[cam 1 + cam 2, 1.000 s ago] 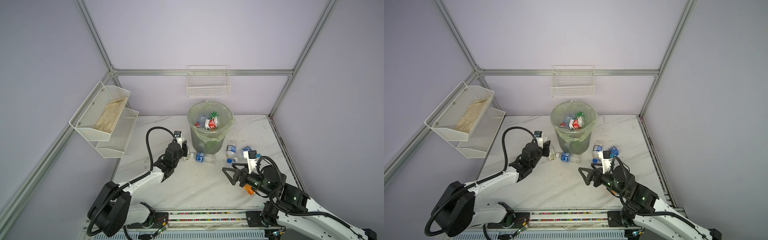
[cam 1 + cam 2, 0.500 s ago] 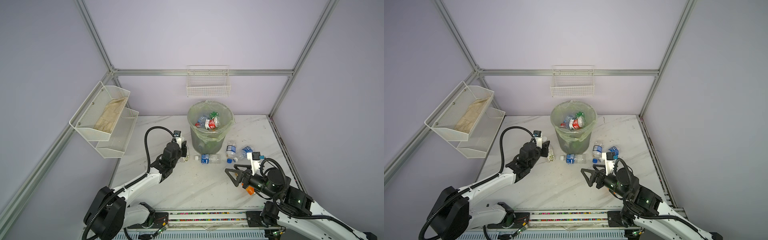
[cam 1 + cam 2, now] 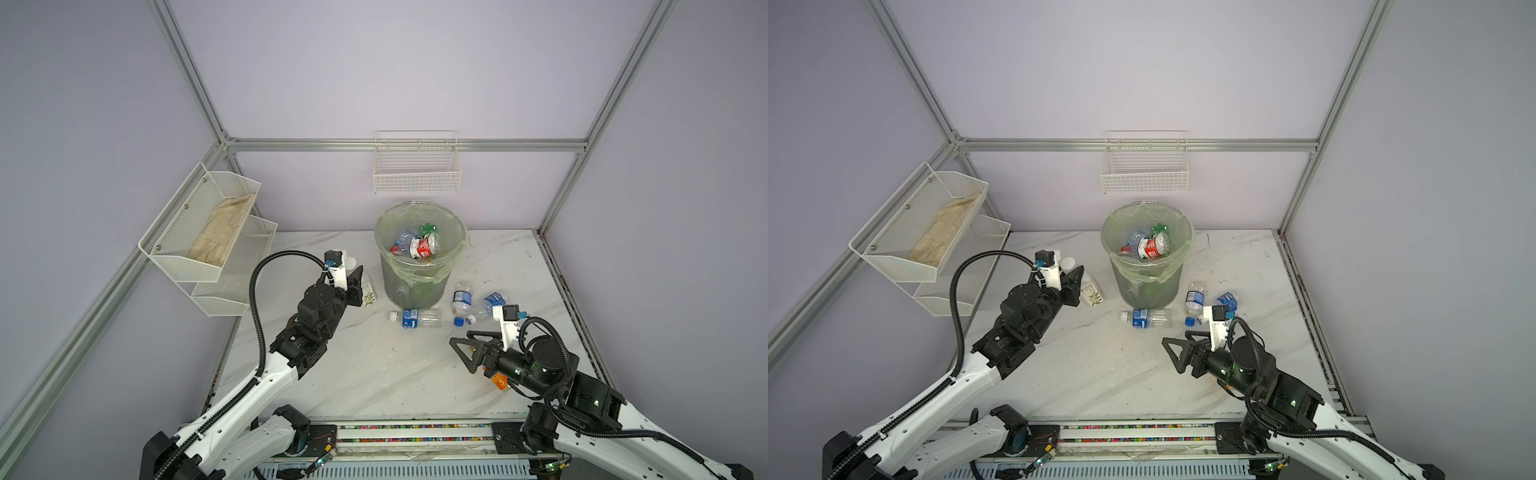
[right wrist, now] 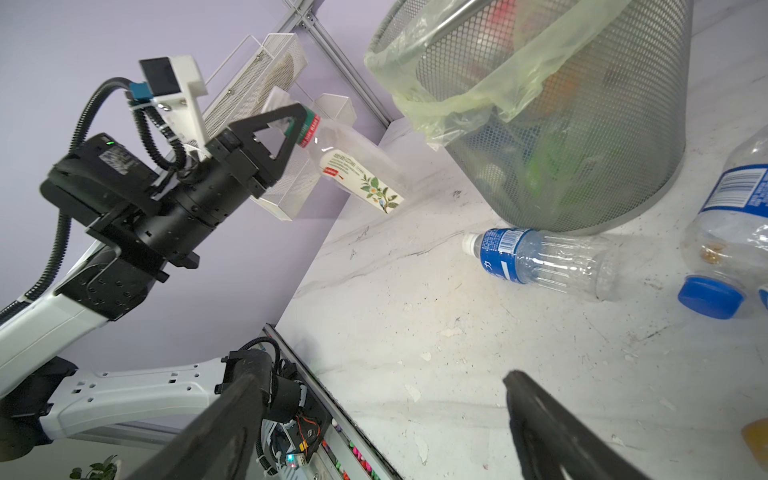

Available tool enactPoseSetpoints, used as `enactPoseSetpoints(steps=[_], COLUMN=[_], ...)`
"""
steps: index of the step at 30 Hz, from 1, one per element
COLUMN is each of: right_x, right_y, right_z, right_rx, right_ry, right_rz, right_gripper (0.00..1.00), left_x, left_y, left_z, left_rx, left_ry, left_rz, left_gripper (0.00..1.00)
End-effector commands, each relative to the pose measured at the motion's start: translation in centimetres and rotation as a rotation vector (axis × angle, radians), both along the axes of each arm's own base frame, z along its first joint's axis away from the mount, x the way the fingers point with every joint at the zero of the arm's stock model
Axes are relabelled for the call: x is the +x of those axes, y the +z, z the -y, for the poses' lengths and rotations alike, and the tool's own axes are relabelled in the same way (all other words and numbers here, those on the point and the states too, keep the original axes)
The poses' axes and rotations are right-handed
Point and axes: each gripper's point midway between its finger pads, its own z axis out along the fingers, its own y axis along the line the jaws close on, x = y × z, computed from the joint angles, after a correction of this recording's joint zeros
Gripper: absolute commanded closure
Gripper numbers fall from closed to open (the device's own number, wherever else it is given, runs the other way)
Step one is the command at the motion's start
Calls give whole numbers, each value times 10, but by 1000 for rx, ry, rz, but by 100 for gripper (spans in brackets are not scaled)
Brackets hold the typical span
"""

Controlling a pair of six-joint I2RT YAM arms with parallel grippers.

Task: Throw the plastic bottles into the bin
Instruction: 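Lift the green-labelled bottle with the left gripper and carry it over the bin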

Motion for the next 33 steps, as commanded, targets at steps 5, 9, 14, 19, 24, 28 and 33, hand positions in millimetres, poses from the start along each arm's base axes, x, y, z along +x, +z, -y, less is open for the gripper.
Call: enactPoseSetpoints(steps=[5,9,14,19,24,28,33], right_x=[-3,-4,-5,-7,-8,-10,-10], right_y=[-11,-11,-11,-12,-14,-14,-12], right_z=[1,3,6,9,11,13,13], right_rx=[-3,0,6,18,16,15,19], right_ry=[3,0,-3,-8,-10,-10,-8], right_rz=[-34,-36,-38,-41,-44,-45,-42], right_gripper=[7,7,7,7,7,7,7], left_x=[-41,-61,-80,-93,-106,-107,-95], left_y=[125,158,190,212,227,234,238], left_z=[-5,-7,-13,-14,-16,-15,-7], left_rx=[-115,-178,-233,-273,-325,-338,-328], left_ry=[-102,-150,-182,-222,-257,-271,-270], left_rz=[272,364,437,482,518,529,524], left_gripper=[100,100,100,100,100,100,100])
